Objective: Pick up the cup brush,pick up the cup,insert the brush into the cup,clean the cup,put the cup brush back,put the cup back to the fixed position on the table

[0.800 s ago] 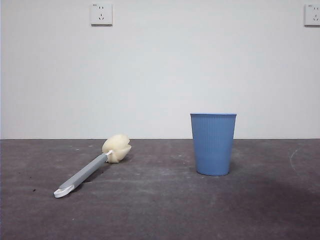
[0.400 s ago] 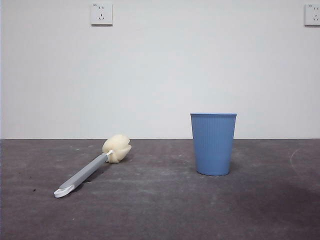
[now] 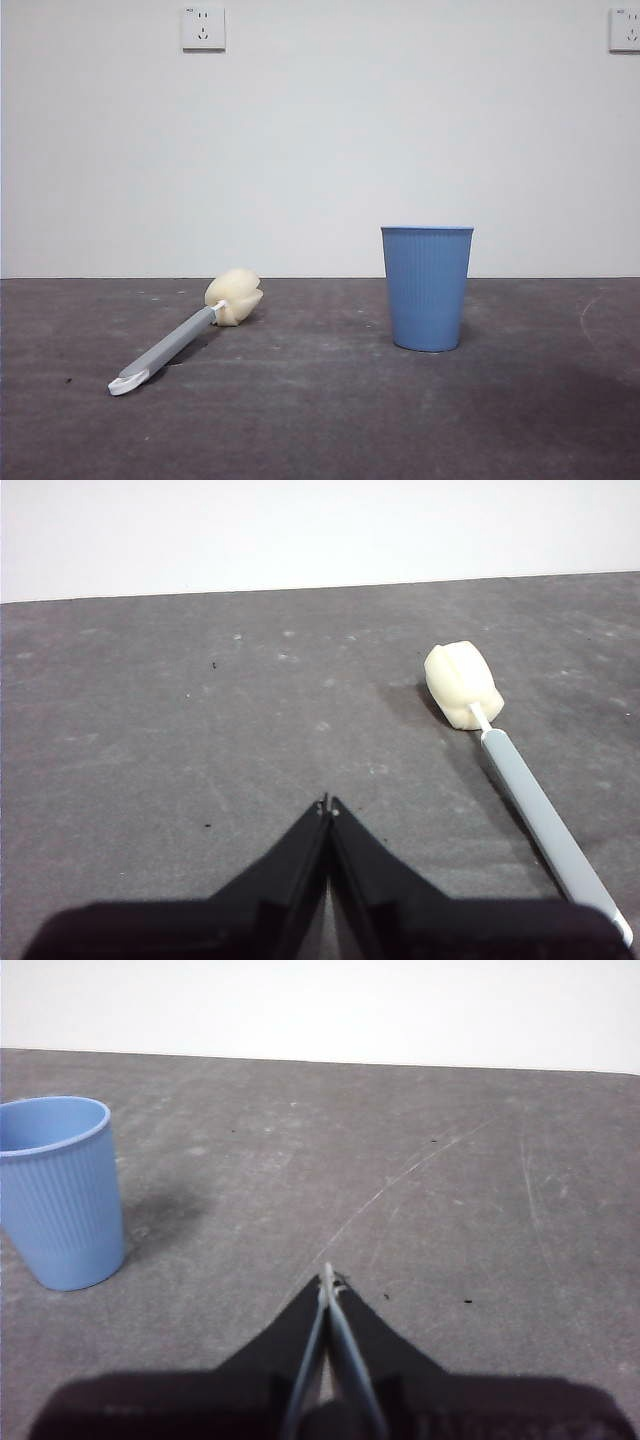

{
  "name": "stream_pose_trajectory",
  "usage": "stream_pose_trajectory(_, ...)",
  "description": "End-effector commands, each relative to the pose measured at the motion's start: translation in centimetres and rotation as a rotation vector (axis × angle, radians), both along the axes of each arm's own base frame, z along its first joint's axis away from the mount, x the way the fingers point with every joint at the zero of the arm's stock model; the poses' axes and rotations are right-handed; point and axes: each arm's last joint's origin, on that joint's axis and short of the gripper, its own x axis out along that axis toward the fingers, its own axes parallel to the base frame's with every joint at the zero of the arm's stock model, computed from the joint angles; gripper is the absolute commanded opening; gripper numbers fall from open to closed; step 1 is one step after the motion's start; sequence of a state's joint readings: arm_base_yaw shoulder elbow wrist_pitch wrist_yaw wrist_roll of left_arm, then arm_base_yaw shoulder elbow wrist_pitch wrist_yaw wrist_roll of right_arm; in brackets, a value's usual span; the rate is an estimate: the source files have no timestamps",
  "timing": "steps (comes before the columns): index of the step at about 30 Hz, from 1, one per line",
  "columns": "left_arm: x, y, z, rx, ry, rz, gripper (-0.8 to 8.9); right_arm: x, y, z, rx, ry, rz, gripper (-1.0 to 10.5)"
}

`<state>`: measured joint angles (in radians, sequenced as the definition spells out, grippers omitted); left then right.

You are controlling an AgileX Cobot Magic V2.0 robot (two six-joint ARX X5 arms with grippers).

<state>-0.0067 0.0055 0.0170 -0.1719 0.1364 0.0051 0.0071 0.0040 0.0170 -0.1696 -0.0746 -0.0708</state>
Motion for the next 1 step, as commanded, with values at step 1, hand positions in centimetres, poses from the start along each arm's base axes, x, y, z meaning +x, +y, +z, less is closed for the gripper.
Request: stream_pose_trajectory(1, 0.07, 0.04, -0.42, -0.008, 0.007, 0.008, -0.03, 0.03, -0.01, -0.50, 0.009, 0.021, -0.006, 0.0)
